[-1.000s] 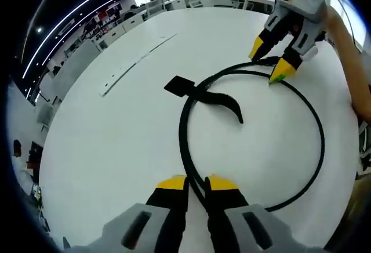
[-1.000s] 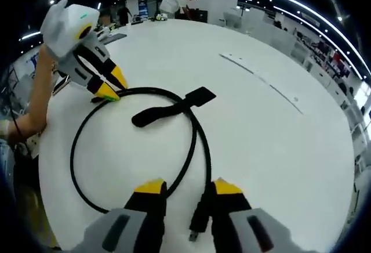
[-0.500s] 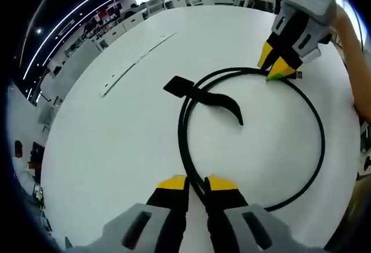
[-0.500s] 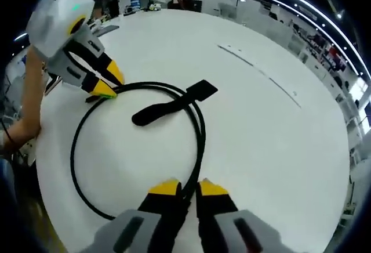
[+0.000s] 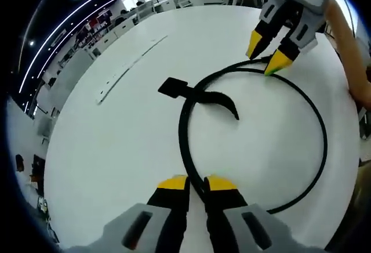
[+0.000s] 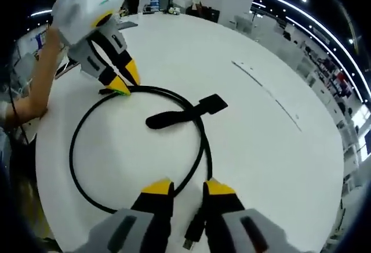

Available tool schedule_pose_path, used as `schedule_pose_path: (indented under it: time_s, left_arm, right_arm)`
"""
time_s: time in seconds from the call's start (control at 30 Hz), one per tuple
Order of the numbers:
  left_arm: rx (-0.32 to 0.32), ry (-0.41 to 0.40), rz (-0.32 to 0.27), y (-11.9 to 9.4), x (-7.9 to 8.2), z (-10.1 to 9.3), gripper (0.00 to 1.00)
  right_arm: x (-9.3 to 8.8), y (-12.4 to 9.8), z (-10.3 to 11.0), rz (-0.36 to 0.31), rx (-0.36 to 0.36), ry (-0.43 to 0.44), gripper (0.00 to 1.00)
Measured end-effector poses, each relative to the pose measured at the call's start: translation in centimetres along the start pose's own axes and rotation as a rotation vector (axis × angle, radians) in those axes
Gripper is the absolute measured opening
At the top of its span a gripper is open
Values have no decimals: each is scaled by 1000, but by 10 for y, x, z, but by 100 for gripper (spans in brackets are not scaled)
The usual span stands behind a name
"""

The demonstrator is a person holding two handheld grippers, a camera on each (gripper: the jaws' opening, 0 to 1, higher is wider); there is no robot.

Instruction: Find the charging cable on the desk, coil it up and secure with Velcro.

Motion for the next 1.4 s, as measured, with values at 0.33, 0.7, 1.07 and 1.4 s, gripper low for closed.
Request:
schedule_pose_path:
  time_s: [0.33, 0.7, 1.07, 1.4]
  left_arm:
    - [-10, 41, -25, -1, 0, 0, 11]
    - [-16, 65, -29, -3, -1, -1, 11]
    - [-19, 61, -27, -3, -1, -1, 11]
    - [-20, 55, -26, -3, -2, -1, 11]
  right_arm:
    - [32, -14, -12, -98, -107, -314, 21]
    - [75, 10, 7, -234, -131, -624, 20]
    - [62, 30, -4, -117, -176, -721, 18]
    - [62, 42, -8, -161, -173, -738, 17]
Point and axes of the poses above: the point that each gripper's makers call its tool centre point, and the gripper's own axes: y roughly forward along the fingers, z roughly to its left, x roughly out of its top, the point moved 1 cm from there along -y, roughly backward along the fingers, and after that the axes turned 12 degrees about x, right-handed, at the moved point
